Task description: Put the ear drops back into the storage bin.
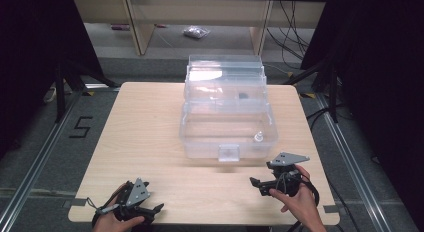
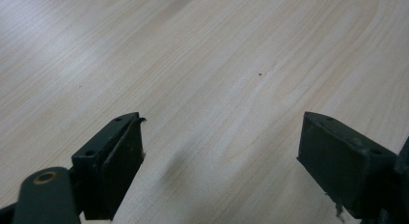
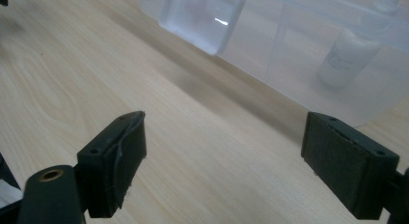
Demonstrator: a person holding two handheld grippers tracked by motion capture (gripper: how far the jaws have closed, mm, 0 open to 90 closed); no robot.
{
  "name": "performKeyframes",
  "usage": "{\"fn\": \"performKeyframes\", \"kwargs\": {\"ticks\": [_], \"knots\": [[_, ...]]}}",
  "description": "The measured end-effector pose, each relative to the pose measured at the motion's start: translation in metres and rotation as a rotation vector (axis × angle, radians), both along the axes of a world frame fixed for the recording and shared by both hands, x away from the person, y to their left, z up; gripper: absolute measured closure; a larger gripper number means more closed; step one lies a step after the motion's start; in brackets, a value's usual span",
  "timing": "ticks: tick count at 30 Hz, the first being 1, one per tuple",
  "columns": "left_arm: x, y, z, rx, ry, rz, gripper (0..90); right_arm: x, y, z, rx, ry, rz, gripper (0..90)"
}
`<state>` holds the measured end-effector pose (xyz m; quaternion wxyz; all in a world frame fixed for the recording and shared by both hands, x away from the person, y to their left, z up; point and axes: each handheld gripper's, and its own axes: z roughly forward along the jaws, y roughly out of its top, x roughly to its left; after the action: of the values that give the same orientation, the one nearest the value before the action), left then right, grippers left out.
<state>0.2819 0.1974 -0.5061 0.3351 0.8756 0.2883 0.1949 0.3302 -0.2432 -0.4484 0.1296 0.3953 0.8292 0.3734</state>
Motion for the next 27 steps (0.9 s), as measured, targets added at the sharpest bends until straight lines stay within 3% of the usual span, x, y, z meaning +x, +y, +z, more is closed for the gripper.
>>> {"fn": "performKeyframes", "kwargs": {"ticks": [3, 4, 7, 11, 16, 18, 19, 20, 22, 23, 24, 25, 26, 27], "knots": [[0.0, 0.0, 0.0, 0.003, -0.001, 0.001, 15.4, -0.001, -0.001, -0.003, -0.003, -0.009, 0.007, 16.4], [0.001, 0.0, 0.0, 0.004, -0.002, 0.0, 15.4, -0.004, 0.0, -0.004, 0.013, 0.018, -0.013, 16.3], [0.001, 0.0, 0.0, 0.003, -0.002, 0.001, 15.4, -0.004, -0.001, -0.008, -0.007, -0.023, 0.015, 16.3], [0.001, 0.0, 0.0, 0.004, -0.002, 0.0, 15.4, -0.009, -0.001, -0.011, 0.001, 0.006, -0.004, 16.3], [0.001, 0.001, 0.001, 0.005, -0.005, 0.0, 15.4, -0.01, -0.003, -0.014, -0.006, -0.019, 0.004, 16.3], [0.001, 0.0, 0.0, -0.011, -0.007, 0.008, 15.4, -0.016, -0.002, -0.015, 0.002, 0.009, -0.029, 16.3], [0.0, 0.0, 0.0, -0.016, -0.009, 0.007, 15.4, -0.016, -0.002, -0.015, 0.002, 0.009, -0.029, 16.3], [-0.001, 0.0, 0.0, -0.026, -0.005, 0.009, 15.4, -0.014, -0.004, -0.017, -0.019, -0.027, 0.006, 16.3], [-0.001, 0.0, 0.0, -0.023, -0.005, 0.008, 15.4, -0.017, -0.004, -0.018, -0.01, -0.003, -0.012, 16.3], [-0.001, 0.0, 0.0, -0.024, -0.005, 0.008, 15.4, -0.017, -0.004, -0.021, -0.015, -0.029, -0.006, 16.3], [0.0, 0.001, 0.001, -0.007, -0.004, -0.004, 15.4, -0.02, -0.003, -0.021, -0.003, 0.004, -0.021, 16.4], [0.0, 0.001, 0.001, -0.002, -0.003, -0.001, 15.4, -0.02, -0.003, -0.022, -0.01, -0.001, -0.012, 16.4], [0.0, 0.001, 0.001, -0.004, -0.006, 0.0, 15.4, -0.02, -0.004, -0.024, -0.025, -0.022, 0.011, 16.4], [-0.001, 0.0, 0.0, -0.025, -0.002, 0.008, 15.4, -0.022, -0.003, -0.024, -0.016, -0.013, -0.002, 16.4]]}}
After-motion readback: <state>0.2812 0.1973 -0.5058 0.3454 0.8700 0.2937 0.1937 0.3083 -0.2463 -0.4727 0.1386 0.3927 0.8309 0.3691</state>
